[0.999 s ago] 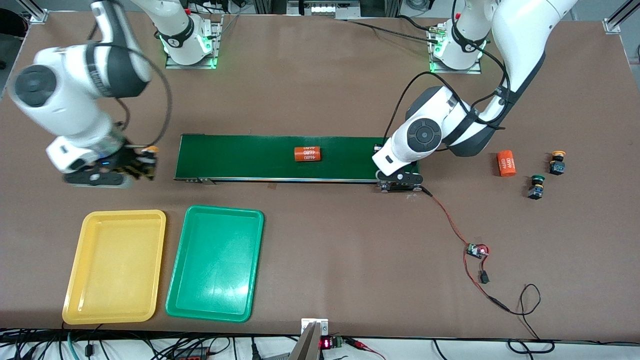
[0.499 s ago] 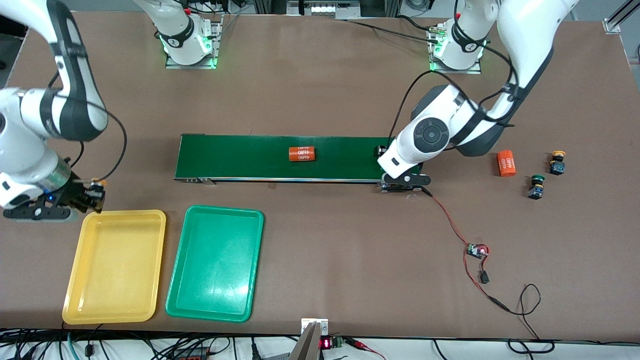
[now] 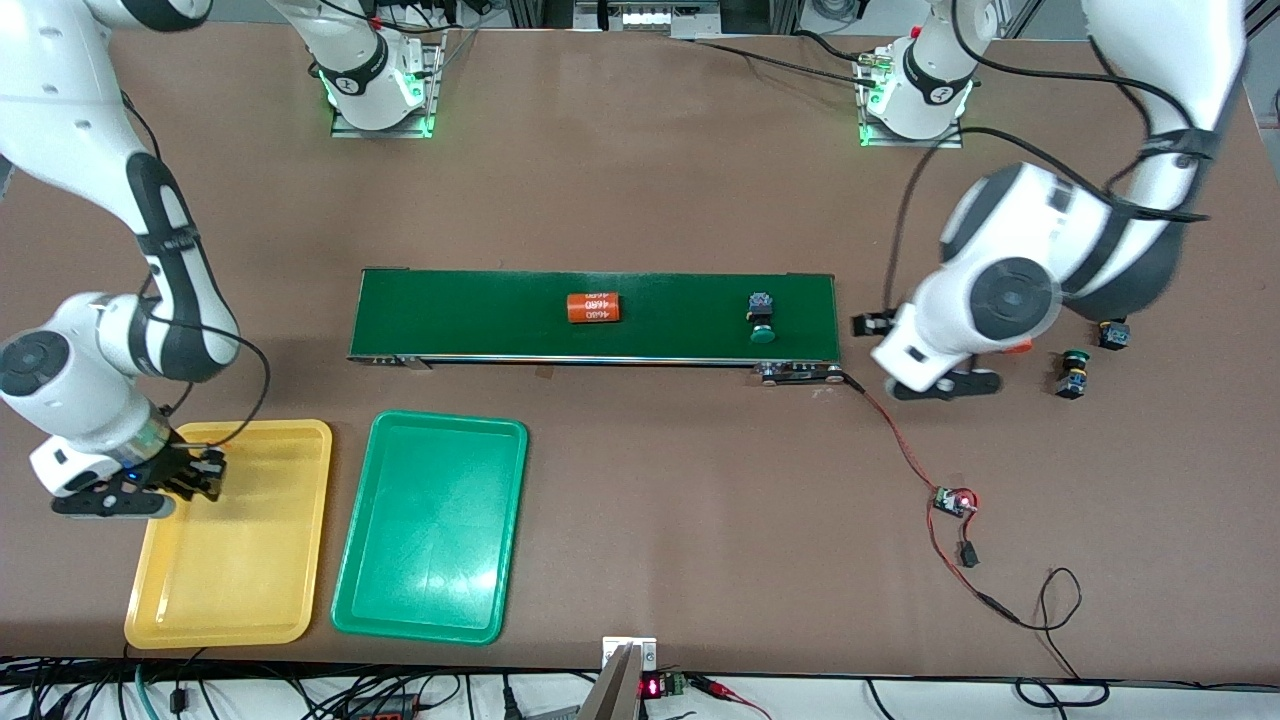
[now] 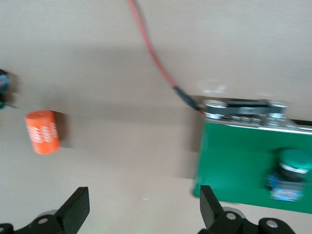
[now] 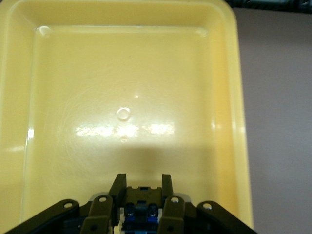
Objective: Sort buttons by color to trays
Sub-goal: 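Release the yellow button into the yellow tray while the left gripper grasps the cylinder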
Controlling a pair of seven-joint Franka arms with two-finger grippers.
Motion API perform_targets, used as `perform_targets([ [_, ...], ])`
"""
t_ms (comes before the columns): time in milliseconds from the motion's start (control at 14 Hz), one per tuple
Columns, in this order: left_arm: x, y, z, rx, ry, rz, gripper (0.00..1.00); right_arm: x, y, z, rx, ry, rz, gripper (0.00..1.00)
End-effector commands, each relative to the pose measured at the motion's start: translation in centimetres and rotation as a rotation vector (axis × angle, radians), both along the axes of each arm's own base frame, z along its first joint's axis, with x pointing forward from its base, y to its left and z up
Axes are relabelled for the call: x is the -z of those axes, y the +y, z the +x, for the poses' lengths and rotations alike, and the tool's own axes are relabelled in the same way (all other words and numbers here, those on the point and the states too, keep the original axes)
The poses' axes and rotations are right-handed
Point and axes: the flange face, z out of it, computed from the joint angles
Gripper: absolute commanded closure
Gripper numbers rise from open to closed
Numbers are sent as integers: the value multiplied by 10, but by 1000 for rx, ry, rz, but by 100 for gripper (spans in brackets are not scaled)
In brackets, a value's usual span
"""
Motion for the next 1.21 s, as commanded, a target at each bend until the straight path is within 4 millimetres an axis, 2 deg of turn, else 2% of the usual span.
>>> perform_targets([
  [0, 34, 79, 3, 89, 80, -74, 0, 15, 10, 10, 0, -36, 36, 100],
  [71, 45, 121, 5, 85, 92, -113, 0, 27, 10, 9, 2, -43, 39, 100],
  [143, 59, 152, 2, 72, 115, -142, 0, 38, 11, 8, -1, -52, 42, 100],
  [214, 67, 174, -1, 66, 118, -152, 0, 44, 11, 8, -2, -60, 43, 89],
  [285, 78, 196, -9, 82, 132, -129, 0, 51, 13, 7, -6, -63, 45, 46],
  [357, 89, 209, -14, 91, 135, -111, 0, 55, 17, 8, -14, -75, 45, 6],
  [428, 102, 209, -21, 115, 135, -92, 0, 57, 18, 7, -21, -85, 43, 0],
  [571, 128, 228, -36, 141, 95, -69, 0, 48, 25, 10, -32, -94, 42, 0],
  [713, 149, 232, -52, 149, 67, -97, 0, 22, 34, 8, -42, -62, 38, 0],
  [927, 164, 227, -57, 198, 23, -89, 0, -44, 44, 0, -20, 71, 27, 0],
  [1070, 177, 235, -64, 202, 17, -95, 0, -91, 58, -11, 28, 149, 25, 0],
  [1141, 183, 241, -69, 188, 26, -105, 4, -110, 63, -18, 52, 191, 23, 0],
])
